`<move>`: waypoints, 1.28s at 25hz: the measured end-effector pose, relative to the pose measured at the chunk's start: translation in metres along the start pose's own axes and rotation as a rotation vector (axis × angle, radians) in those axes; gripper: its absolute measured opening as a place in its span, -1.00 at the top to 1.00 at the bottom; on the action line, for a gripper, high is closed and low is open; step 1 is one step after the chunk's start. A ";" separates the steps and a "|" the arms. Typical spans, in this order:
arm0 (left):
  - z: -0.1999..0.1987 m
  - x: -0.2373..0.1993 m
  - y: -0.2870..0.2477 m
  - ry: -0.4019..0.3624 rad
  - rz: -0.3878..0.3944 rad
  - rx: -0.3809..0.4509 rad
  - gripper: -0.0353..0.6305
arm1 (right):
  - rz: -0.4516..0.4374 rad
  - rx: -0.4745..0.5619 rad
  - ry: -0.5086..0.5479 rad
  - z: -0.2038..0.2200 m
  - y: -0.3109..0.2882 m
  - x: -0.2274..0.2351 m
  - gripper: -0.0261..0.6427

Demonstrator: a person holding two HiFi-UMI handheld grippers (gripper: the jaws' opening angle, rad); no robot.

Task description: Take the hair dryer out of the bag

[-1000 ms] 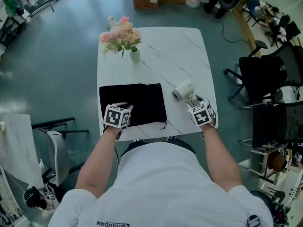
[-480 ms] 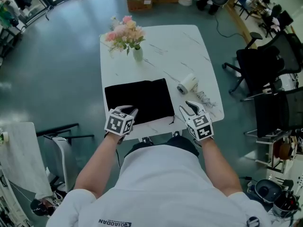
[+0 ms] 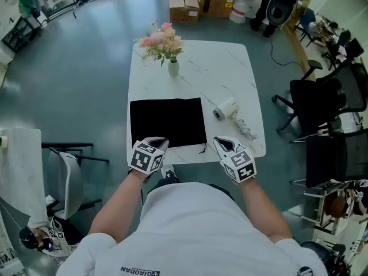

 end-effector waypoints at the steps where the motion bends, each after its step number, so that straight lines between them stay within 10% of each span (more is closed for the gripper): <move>1: 0.002 0.008 -0.001 0.007 -0.012 0.012 0.82 | -0.017 0.008 -0.012 0.003 0.006 0.002 0.87; 18: 0.073 0.181 -0.018 0.076 -0.103 0.187 0.84 | -0.150 0.105 -0.051 0.089 0.127 -0.005 0.87; 32: 0.084 0.209 0.027 0.030 -0.086 0.228 0.84 | -0.199 0.146 -0.101 0.084 0.169 -0.045 0.88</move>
Point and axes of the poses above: the fingertips, and each gripper's own axes: y backward along the fingers, x to its right, z out of its underside, the point moved 4 cm from there along y, backward along the fingers, and after that the axes turned 12 degrees about z, right-handed, at the moved point
